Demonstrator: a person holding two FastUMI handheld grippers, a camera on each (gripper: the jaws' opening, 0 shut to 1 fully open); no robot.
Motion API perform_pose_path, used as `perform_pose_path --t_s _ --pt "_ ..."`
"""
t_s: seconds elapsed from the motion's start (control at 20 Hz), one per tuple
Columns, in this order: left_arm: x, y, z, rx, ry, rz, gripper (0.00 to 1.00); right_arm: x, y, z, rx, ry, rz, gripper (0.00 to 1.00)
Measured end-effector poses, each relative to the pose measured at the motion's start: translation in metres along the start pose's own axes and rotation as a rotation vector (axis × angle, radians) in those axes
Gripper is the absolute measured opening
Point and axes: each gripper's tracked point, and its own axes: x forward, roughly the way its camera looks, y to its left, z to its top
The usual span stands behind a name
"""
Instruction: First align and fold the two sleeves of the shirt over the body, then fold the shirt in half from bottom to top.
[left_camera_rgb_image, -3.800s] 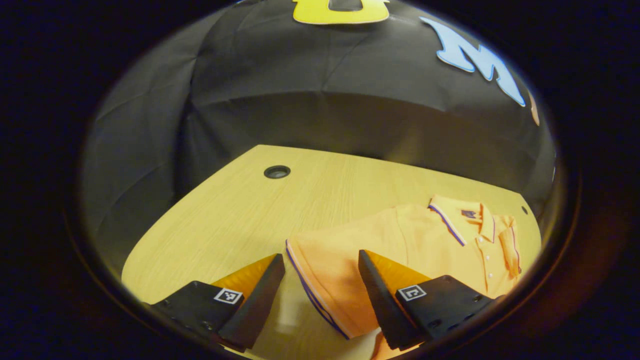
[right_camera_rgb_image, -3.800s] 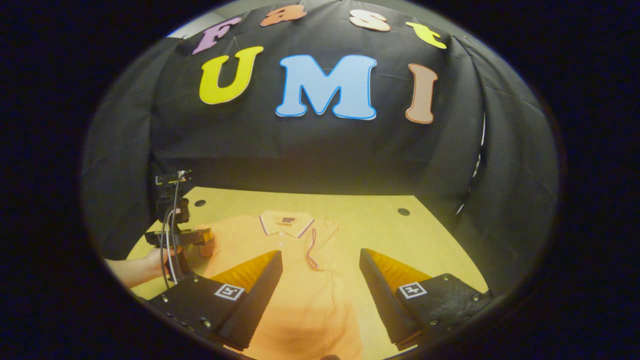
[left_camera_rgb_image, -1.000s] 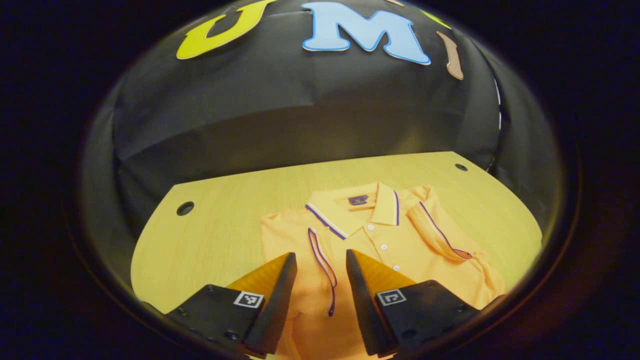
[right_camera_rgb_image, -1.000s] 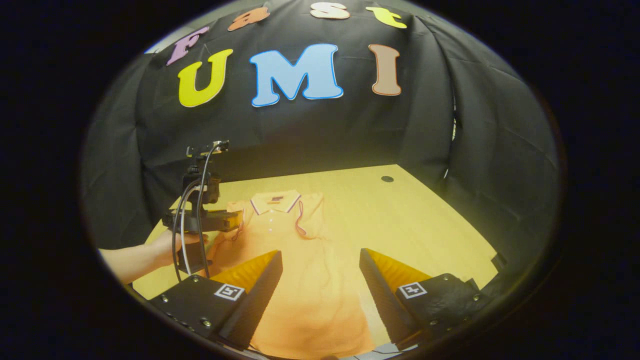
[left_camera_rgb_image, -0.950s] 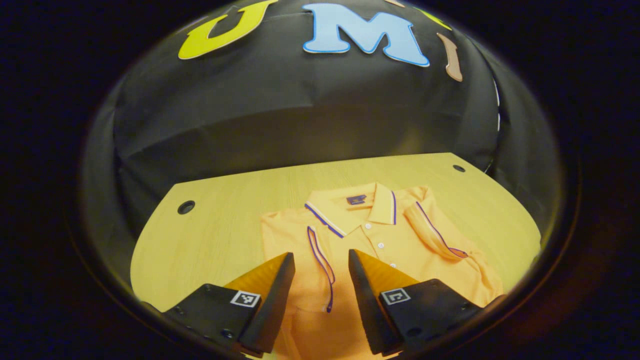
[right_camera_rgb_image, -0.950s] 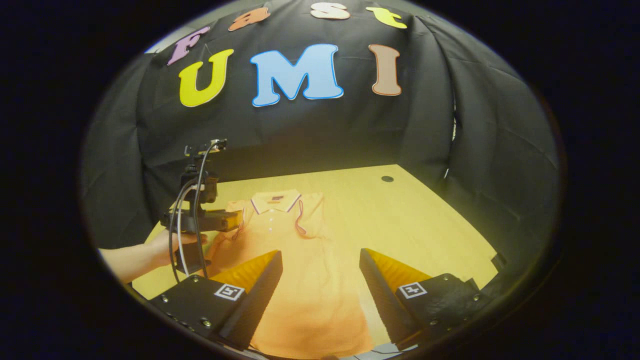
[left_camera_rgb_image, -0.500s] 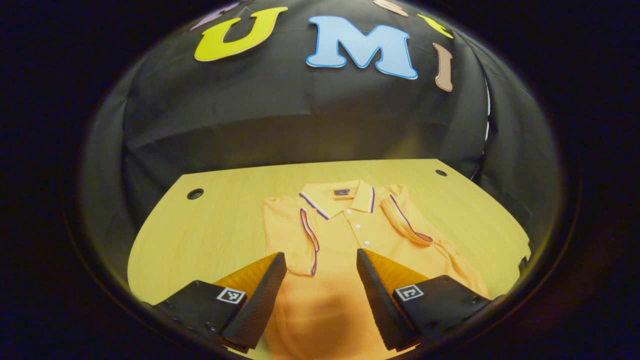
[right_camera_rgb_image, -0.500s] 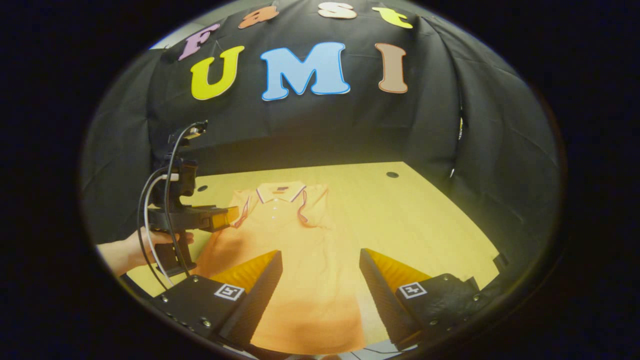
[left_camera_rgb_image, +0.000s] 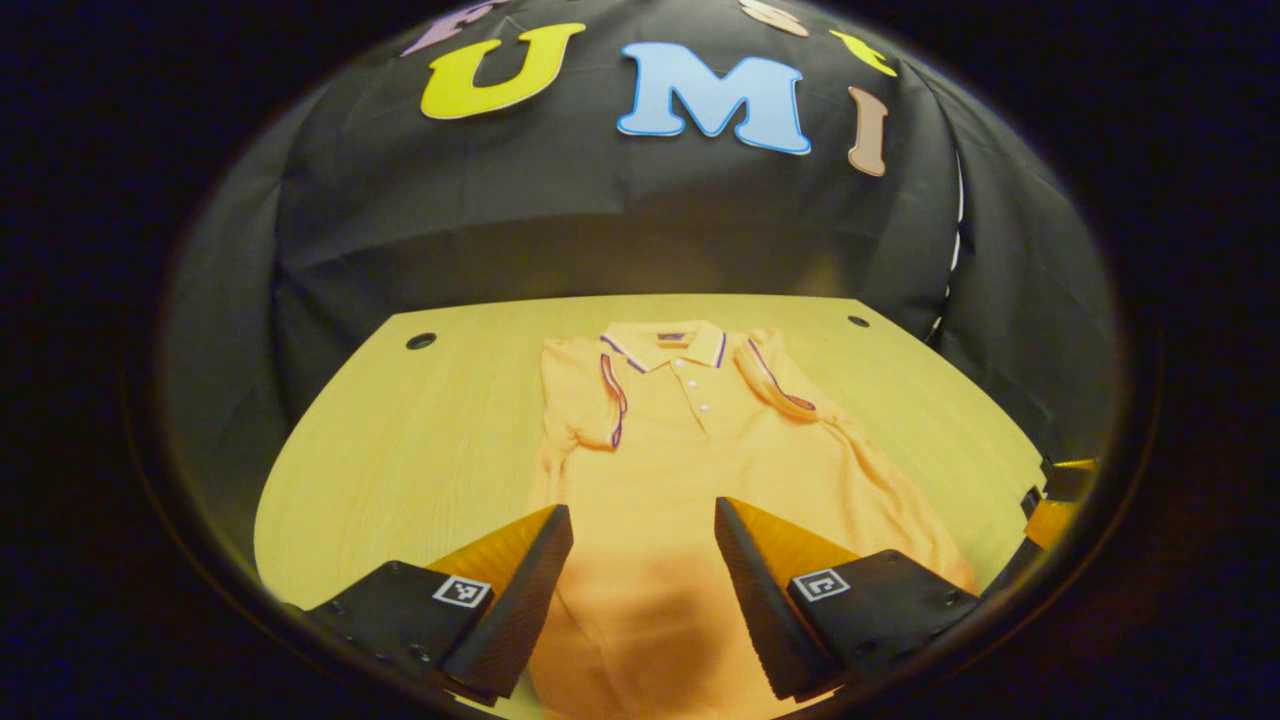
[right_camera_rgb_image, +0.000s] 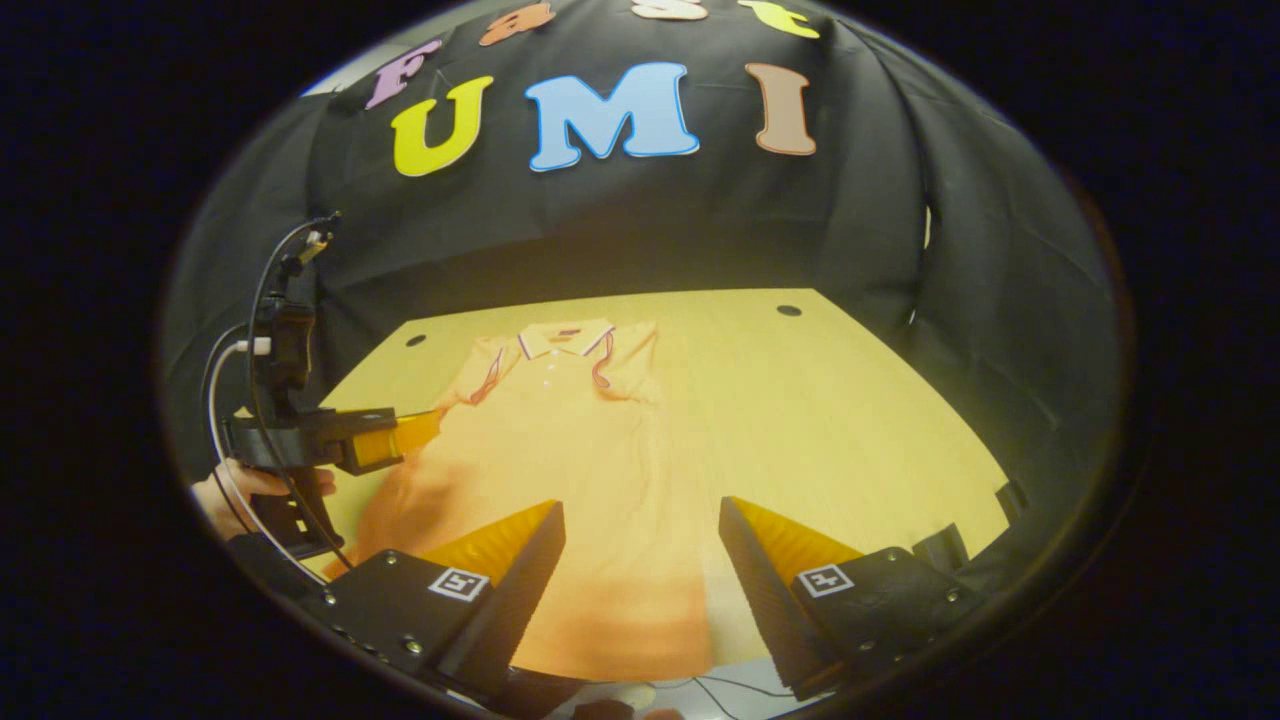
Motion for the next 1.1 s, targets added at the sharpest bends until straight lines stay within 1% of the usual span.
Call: perform_pose_path --t_s 0.05,0.2,0.25,0.3,0.5,0.55,0.75,0.9,0.95,1.0,1.1 --pt "-0.007 0.0 -0.005 -0.003 0.001 0.001 0.93 -0.001 -0.001 -0.004 -0.002 0.006 0.003 0.96" --pt "-0.028 -0.003 -0.024 -0.008 0.007 0.004 0.94 -0.003 -0.007 -0.021 -0.013 0.028 0.005 0.96" --pt "-0.036 -0.005 -0.03 -0.012 0.01 0.001 0.93 -0.004 -0.009 -0.027 -0.014 0.038 0.007 0.96" --pt "-0.044 -0.006 -0.039 -0.014 0.015 0.001 0.95 -0.005 -0.01 -0.034 -0.016 0.049 0.009 0.96" --pt "-0.072 -0.007 -0.076 -0.006 0.046 0.011 0.94 -0.006 -0.014 -0.059 -0.031 0.094 0.025 0.96" --pt "-0.079 -0.006 -0.085 -0.006 0.054 0.015 0.93 -0.006 -0.014 -0.064 -0.032 0.103 0.03 0.96" --pt "-0.108 -0.001 -0.12 0.001 0.093 0.024 0.94 -0.005 -0.02 -0.089 -0.049 0.153 0.02 0.96" --pt "-0.125 0.009 -0.141 0.025 0.111 0.046 0.94 -0.005 -0.018 -0.109 -0.051 0.197 0.023 0.96" --pt "-0.13 0.011 -0.147 0.029 0.119 0.047 0.94 -0.004 -0.017 -0.113 -0.052 0.21 0.022 0.95" --pt "-0.135 0.01 -0.152 0.029 0.124 0.039 0.94 -0.004 -0.016 -0.117 -0.053 0.218 0.023 0.96" --pt "-0.144 0.008 -0.163 0.031 0.132 0.026 0.94 -0.006 -0.014 -0.125 -0.058 0.232 0.02 0.96"
